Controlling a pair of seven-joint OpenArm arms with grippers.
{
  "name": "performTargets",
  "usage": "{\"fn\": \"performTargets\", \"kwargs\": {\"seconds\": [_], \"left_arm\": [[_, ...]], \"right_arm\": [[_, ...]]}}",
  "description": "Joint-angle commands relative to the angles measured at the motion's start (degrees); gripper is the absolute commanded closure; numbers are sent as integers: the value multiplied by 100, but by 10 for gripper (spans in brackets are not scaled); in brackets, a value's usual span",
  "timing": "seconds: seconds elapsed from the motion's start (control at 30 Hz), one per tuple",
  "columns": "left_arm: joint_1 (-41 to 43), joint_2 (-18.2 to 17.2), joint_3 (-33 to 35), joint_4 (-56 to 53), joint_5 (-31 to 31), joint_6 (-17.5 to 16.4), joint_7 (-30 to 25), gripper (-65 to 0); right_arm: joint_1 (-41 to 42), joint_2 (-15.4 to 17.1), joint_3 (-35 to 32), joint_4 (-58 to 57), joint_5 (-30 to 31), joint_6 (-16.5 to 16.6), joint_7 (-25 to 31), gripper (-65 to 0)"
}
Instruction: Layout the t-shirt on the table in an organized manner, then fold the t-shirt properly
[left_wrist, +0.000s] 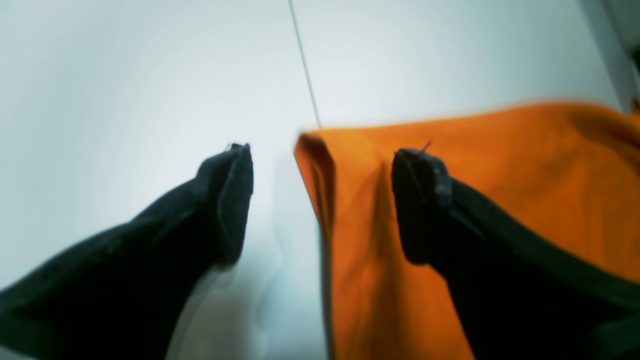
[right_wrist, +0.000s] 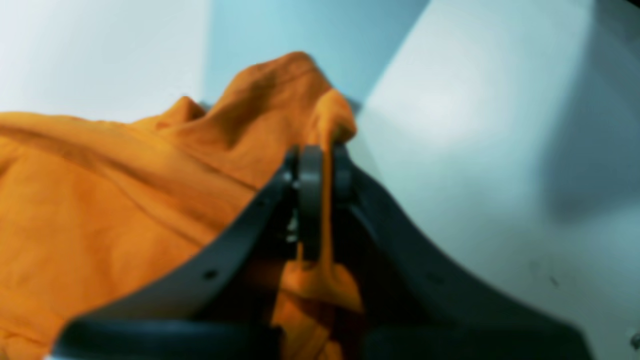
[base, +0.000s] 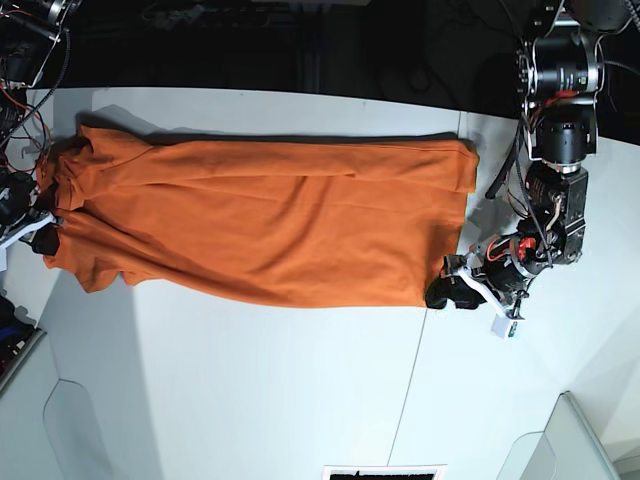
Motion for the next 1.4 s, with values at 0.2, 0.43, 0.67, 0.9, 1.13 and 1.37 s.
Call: {"fn": "performTargets", "kwargs": {"seconds": [0.2, 0.43, 0.67, 0.9, 1.13, 1.37], "left_arm": [[-310, 72, -15, -190, -42, -37, 133, -448], [-295, 66, -15, -184, -210, -502, 940, -157], [-297, -39, -15, 96, -721, -502, 1012, 0], [-293, -459, -15, 1143, -1644, -502, 1797, 0], [175, -713, -15, 2026, -2979, -502, 3285, 0], [855, -734, -22, 2787, -3379, -502, 3700, 0]], "right_arm": [[105, 122, 33, 109, 92, 17, 127, 0], [105, 122, 33, 109, 92, 17, 133, 0], [107, 127, 33, 109, 94, 17, 133, 0], [103, 245, 35, 109, 245, 22, 83, 0], [87, 474, 46, 109, 728, 170, -560, 0], [55, 540, 184, 118, 1075, 177, -866, 0]]}}
